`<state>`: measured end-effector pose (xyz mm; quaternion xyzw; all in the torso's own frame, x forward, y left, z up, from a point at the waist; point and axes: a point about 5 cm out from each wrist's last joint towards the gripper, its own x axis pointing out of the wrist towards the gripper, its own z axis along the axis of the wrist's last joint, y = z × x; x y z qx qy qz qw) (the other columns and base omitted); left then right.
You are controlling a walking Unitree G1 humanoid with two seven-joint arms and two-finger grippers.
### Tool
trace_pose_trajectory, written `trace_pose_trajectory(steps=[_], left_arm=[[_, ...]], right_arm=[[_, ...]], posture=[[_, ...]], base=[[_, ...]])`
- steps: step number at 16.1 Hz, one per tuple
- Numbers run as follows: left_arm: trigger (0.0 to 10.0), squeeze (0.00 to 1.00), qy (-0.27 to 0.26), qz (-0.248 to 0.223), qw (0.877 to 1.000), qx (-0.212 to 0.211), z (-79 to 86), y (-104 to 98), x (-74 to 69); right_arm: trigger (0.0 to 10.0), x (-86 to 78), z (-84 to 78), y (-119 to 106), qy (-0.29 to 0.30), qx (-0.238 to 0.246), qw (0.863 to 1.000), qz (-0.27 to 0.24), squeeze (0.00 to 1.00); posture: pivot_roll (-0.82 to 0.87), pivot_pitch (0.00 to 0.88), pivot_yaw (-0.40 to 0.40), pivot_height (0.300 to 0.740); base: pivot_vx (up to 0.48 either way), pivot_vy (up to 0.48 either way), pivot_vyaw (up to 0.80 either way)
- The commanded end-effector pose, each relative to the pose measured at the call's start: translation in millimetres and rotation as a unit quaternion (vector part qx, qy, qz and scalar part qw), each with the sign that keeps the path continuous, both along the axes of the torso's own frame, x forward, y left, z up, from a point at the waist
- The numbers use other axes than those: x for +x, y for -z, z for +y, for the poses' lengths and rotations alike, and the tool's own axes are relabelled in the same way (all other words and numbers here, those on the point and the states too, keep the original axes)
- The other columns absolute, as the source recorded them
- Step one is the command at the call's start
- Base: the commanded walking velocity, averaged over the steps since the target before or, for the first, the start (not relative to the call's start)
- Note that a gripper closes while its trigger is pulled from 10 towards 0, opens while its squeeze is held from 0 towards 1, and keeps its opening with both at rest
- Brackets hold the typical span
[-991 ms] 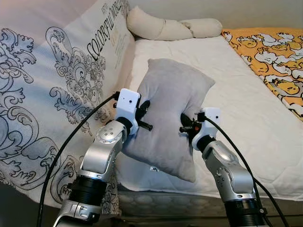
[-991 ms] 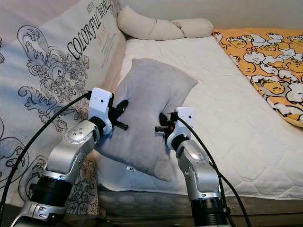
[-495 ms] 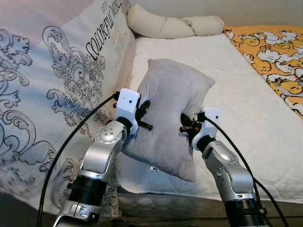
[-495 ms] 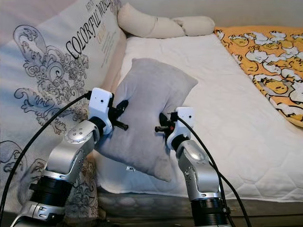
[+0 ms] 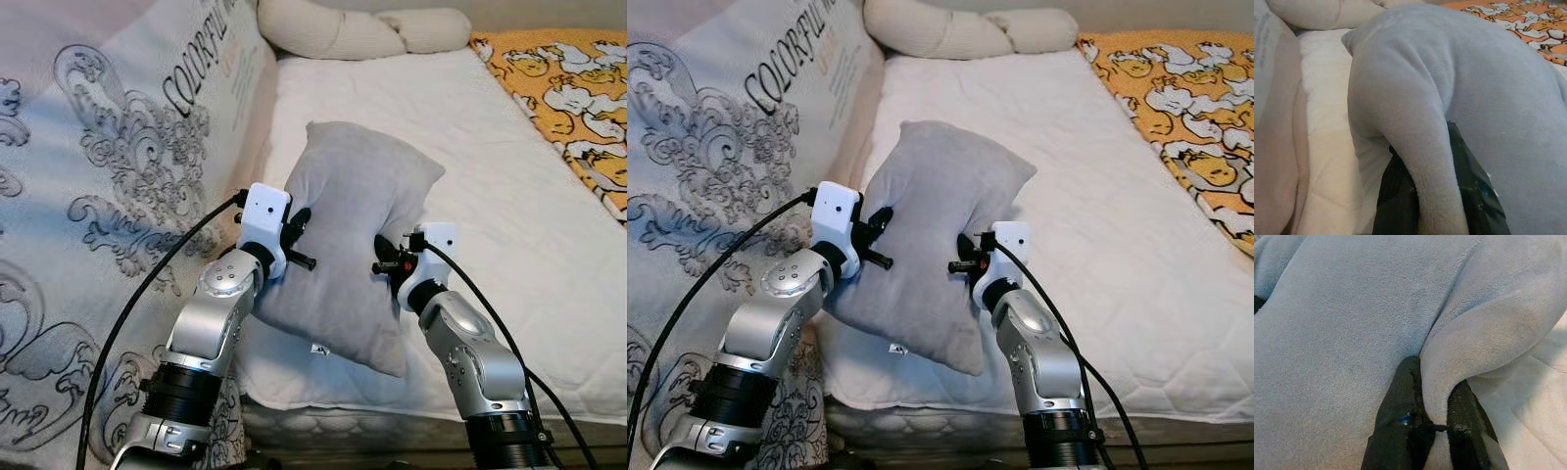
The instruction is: Clean up the room
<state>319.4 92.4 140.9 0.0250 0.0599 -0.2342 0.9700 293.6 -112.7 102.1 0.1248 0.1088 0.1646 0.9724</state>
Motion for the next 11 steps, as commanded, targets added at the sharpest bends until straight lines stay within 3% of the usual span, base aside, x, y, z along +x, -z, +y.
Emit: trace_pose_trajectory(steps=[1, 6, 8, 11], left_arm=[[10.0, 0.00, 0.017, -0.017, 1.000, 0.000, -7.9, -9.2, 1.4], [10.0, 0.00, 0.013, -0.024, 1.000, 0.008, -5.9, -11.5, 6.3], [10.0, 0.00, 0.009, -0.033, 0.999, 0.020, -1.8, -16.4, 14.6], [10.0, 0.00, 0.006, -0.073, 0.996, 0.045, 5.5, -42.3, 34.8]], right_arm=[[10.0, 2.0, 7.3, -8.8, -0.020, 0.005, 1.000, -0.020, 0.00], [10.0, 7.7, 7.0, -4.3, -0.012, 0.017, 1.000, -0.008, 0.00], [10.0, 18.0, 8.2, 3.2, -0.005, 0.014, 1.000, 0.004, 0.00], [10.0, 51.2, 13.6, 4.0, -0.014, -0.011, 1.000, 0.011, 0.00]], posture=[[-0.07, 0.000, 0.046, 0.740], [-0.07, 0.000, 0.047, 0.740], [-0.06, 0.000, 0.055, 0.740], [-0.04, 0.000, 0.069, 0.740]], base=[[0.000, 0.000, 0.00], [0.000, 0.000, 0.00], [0.000, 0.000, 0.00], [0.000, 0.000, 0.00]])
